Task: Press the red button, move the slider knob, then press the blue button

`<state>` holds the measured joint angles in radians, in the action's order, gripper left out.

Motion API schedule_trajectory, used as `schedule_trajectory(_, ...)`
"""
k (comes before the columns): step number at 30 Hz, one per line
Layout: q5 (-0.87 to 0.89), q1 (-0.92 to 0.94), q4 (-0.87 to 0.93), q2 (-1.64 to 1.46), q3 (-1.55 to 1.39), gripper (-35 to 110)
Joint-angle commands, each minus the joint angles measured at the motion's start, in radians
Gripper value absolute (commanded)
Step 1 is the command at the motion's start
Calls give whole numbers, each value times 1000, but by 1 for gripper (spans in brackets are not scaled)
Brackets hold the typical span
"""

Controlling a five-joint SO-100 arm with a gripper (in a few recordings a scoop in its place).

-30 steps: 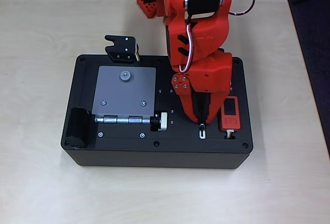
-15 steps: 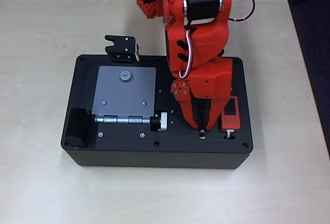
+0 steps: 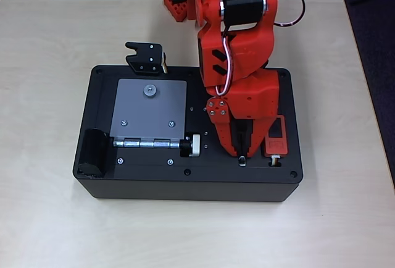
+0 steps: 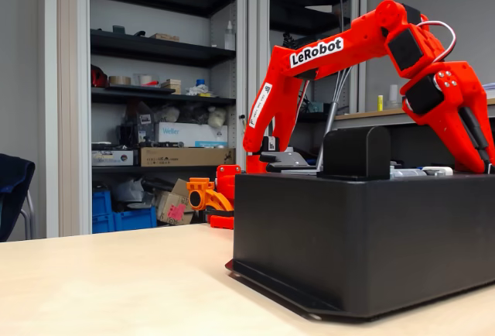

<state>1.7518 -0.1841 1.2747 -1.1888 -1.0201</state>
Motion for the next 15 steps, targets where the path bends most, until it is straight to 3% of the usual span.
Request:
schedule_trajectory(1, 3, 3, -20, -81, -17, 0)
schedule_trajectory(15, 124, -63, 64, -216, -81, 0)
